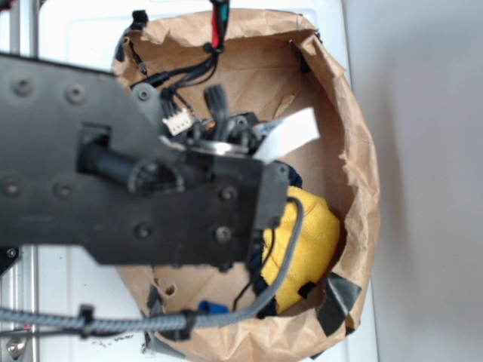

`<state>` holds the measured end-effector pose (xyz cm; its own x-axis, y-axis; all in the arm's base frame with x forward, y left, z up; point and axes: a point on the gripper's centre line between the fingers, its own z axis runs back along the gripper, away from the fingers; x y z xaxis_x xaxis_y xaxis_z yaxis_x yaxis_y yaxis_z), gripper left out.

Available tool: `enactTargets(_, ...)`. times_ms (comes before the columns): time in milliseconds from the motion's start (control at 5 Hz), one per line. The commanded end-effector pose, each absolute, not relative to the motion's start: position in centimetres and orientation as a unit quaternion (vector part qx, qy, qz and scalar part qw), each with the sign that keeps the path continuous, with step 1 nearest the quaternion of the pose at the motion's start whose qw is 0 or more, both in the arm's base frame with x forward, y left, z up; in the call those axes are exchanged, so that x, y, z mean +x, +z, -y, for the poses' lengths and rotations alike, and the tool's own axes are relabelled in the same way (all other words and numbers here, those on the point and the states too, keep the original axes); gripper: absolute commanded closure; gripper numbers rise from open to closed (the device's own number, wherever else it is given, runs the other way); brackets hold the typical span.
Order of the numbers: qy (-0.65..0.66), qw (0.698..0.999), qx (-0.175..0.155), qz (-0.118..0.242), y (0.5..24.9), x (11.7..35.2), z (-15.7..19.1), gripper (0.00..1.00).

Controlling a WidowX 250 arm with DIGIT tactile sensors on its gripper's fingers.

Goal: Grab the blue ball.

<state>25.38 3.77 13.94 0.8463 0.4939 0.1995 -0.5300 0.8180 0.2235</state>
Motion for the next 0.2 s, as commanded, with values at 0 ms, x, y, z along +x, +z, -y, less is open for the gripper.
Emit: enactTargets(0, 0.219, 0.964, 0.114, 0.098, 15.04, 26.41, -0.17, 1.0)
